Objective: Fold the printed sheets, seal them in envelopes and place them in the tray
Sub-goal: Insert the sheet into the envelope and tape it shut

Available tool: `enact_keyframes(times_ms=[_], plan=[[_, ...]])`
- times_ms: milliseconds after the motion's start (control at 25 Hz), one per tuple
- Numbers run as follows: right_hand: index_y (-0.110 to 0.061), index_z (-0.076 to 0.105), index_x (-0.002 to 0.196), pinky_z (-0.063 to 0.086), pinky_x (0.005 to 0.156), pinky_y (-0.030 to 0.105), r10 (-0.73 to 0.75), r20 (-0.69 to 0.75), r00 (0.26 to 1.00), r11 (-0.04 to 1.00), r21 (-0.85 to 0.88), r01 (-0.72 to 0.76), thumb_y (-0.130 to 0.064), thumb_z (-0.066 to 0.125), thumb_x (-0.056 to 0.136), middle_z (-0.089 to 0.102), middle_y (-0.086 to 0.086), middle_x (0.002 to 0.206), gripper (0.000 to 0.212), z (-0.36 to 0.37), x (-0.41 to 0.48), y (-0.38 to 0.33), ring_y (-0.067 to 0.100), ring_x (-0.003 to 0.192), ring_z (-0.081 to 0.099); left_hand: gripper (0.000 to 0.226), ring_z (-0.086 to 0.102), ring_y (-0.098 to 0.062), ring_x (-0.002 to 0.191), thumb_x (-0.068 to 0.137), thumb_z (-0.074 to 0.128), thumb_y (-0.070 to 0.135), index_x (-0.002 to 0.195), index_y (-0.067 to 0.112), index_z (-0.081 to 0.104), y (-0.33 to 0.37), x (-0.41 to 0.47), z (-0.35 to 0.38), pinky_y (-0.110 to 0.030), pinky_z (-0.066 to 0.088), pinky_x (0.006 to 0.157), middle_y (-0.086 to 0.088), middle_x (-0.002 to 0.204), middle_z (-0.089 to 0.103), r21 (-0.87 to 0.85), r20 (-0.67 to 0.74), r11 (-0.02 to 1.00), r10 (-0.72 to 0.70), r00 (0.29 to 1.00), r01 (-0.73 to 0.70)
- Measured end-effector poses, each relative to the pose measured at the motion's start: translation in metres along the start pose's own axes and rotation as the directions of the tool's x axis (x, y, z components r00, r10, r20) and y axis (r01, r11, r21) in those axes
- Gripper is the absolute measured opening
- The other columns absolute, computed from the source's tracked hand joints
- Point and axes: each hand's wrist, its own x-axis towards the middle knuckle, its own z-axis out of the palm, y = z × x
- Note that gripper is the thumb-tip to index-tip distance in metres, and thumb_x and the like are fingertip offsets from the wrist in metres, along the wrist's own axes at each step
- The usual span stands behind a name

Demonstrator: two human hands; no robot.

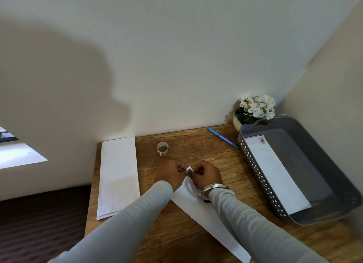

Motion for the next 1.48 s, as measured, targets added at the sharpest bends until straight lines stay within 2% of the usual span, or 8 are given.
enact_keyframes(times_ms=[320, 440, 560, 720, 840, 1000, 1160, 1480], plan=[[-0.022, 0.061, 0.073, 0.042, 0.058, 0.023, -0.048, -0.011, 0.999, 0.993, -0.108, 0.047, -0.03, 0.079, 0.076, 0.063, -0.008, 0.07, 0.02, -0.006, -0.003, 0.007, 0.01, 0.067, 0.059, 0.013, 0.062, -0.007, 0.078, 0.088, 0.067, 0.024, 0.085, 0.037, 0.065, -0.003, -0.01, 0.003, -0.03, 0.057, 0.074, 0.016, 0.081, 0.065, 0.178, -0.095, 0.982, 0.087, 0.992, -0.069], [-0.023, 0.062, 0.077, 0.044, 0.064, 0.025, -0.166, 0.03, 0.986, 0.971, -0.172, 0.168, -0.017, 0.071, 0.081, 0.064, -0.006, 0.074, 0.012, -0.007, -0.002, 0.014, 0.012, 0.07, 0.059, 0.015, 0.062, -0.015, 0.094, 0.096, 0.056, 0.028, 0.103, 0.035, 0.067, -0.007, -0.017, 0.006, -0.035, 0.056, 0.081, 0.013, 0.104, 0.065, 0.414, -0.074, 0.875, 0.307, 0.949, -0.25], [-0.021, 0.066, 0.083, 0.043, 0.067, 0.021, -0.262, 0.038, 0.964, 0.939, -0.221, 0.263, -0.014, 0.069, 0.083, 0.064, -0.005, 0.082, 0.008, -0.005, -0.003, 0.02, 0.011, 0.075, 0.057, 0.031, 0.056, -0.021, 0.113, 0.1, 0.053, 0.029, 0.129, 0.031, 0.062, -0.017, -0.02, 0.005, -0.038, 0.051, 0.094, 0.005, 0.127, 0.057, 0.582, 0.036, 0.748, 0.369, 0.929, -0.32], [-0.019, 0.068, 0.096, 0.046, 0.073, 0.023, -0.368, 0.04, 0.929, 0.892, -0.267, 0.365, -0.014, 0.062, 0.088, 0.058, -0.004, 0.099, 0.011, -0.003, -0.009, 0.028, 0.012, 0.082, 0.057, 0.044, 0.047, -0.024, 0.121, 0.099, 0.054, 0.037, 0.143, 0.033, 0.048, -0.032, -0.025, 0.007, -0.038, 0.046, 0.099, 0.0, 0.128, 0.051, 0.662, 0.099, 0.648, 0.423, 0.901, -0.377], [-0.024, 0.063, 0.12, 0.051, 0.072, 0.028, -0.432, 0.164, 0.887, 0.788, -0.409, 0.459, -0.016, 0.054, 0.093, 0.052, -0.001, 0.118, 0.03, -0.006, -0.017, 0.03, 0.018, 0.089, 0.061, 0.047, 0.047, -0.026, 0.119, 0.099, 0.054, 0.033, 0.145, 0.033, 0.046, -0.033, -0.026, 0.008, -0.038, 0.046, 0.095, -0.002, 0.126, 0.05, 0.673, 0.089, 0.63, 0.45, 0.888, -0.387], [-0.032, 0.051, 0.137, 0.051, 0.072, 0.032, -0.437, 0.264, 0.86, 0.629, -0.593, 0.502, -0.024, 0.054, 0.094, 0.05, -0.001, 0.122, 0.044, -0.008, -0.024, 0.027, 0.022, 0.096, 0.06, 0.046, 0.046, -0.027, 0.121, 0.099, 0.054, 0.031, 0.144, 0.034, 0.047, -0.034, -0.026, 0.008, -0.039, 0.045, 0.097, -0.002, 0.13, 0.049, 0.682, 0.069, 0.629, 0.452, 0.89, -0.372], [-0.025, 0.065, 0.124, 0.055, 0.068, 0.035, -0.532, 0.175, 0.828, 0.513, -0.711, 0.48, -0.02, 0.069, 0.08, 0.064, 0.001, 0.109, 0.045, -0.005, -0.029, 0.037, 0.025, 0.082, 0.065, 0.043, 0.047, -0.027, 0.12, 0.099, 0.052, 0.029, 0.142, 0.034, 0.05, -0.032, -0.027, 0.008, -0.039, 0.045, 0.096, -0.001, 0.129, 0.05, 0.694, 0.078, 0.621, 0.437, 0.896, -0.364], [-0.022, 0.061, 0.127, 0.05, 0.087, 0.037, -0.509, 0.267, 0.818, 0.554, -0.625, 0.549, -0.023, 0.053, 0.087, 0.058, 0.001, 0.12, 0.041, -0.015, -0.024, 0.035, 0.024, 0.095, 0.059, 0.021, 0.059, -0.017, 0.097, 0.097, 0.053, 0.038, 0.105, 0.03, 0.071, -0.007, -0.019, 0.009, -0.037, 0.053, 0.081, 0.009, 0.111, 0.059, 0.504, -0.064, 0.829, 0.315, 0.947, -0.242]])
